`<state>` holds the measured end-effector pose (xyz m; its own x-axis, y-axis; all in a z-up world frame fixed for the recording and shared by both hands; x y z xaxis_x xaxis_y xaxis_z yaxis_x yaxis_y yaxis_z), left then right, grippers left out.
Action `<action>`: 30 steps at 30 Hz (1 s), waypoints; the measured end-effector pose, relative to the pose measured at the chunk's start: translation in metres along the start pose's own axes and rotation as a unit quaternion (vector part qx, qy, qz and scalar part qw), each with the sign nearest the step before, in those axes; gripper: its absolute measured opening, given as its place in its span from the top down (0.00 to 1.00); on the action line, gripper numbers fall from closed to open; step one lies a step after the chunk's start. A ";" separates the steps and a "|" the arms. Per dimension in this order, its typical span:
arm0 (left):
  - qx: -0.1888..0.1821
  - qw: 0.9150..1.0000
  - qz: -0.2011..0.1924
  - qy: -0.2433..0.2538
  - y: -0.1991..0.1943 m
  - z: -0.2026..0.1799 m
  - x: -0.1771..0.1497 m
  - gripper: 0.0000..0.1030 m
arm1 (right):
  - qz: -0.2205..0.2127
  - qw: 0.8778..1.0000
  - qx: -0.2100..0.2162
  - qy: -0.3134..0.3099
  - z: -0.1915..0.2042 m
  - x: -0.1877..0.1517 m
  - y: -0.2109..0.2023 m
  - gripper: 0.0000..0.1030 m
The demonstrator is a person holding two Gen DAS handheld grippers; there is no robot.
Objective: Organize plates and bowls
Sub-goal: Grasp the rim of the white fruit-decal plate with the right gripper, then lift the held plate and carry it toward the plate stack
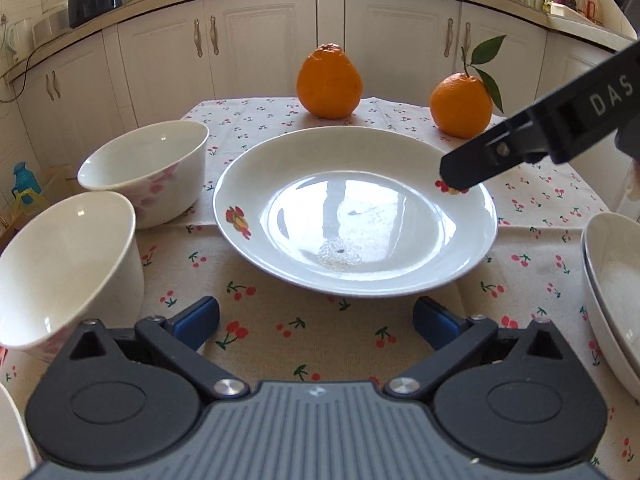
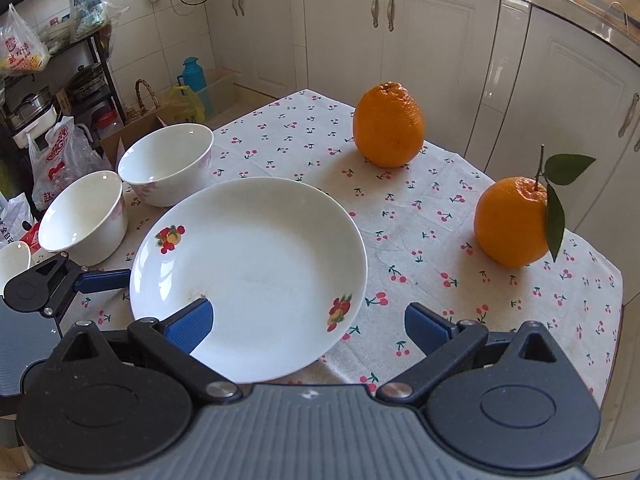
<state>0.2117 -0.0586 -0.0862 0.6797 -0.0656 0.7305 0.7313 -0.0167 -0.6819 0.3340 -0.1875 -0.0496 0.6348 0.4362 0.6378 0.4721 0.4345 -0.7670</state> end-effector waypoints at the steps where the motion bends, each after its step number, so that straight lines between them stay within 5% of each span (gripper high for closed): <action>1: 0.002 1.000 -0.003 0.001 0.001 0.000 0.000 0.00 | 0.003 1.000 0.004 -0.001 -0.001 0.002 0.004 0.00; 20: -0.016 0.999 -0.027 0.028 0.005 -0.008 0.004 0.01 | 0.053 0.993 0.092 -0.056 -0.014 0.045 0.062 0.02; 30: -0.039 0.998 -0.042 0.038 0.004 -0.014 0.007 0.02 | 0.084 0.986 0.126 -0.071 -0.021 0.064 0.091 0.23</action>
<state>0.2186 -0.0729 -0.0845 0.6084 -0.1358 0.7820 0.7763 -0.1034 -0.6219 0.4307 -0.1367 -0.0806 0.5909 0.6170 0.5198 0.1889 0.5206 -0.8327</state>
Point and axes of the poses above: each gripper's, at about its wrist camera, not at the fingertips, and y roughly the way its jaws point, z to its left, x to its top, the point moved 2 cm from there along y, roughly the way its jaws point, and after that the axes turned 1 degree about x, right-handed, at the moved point
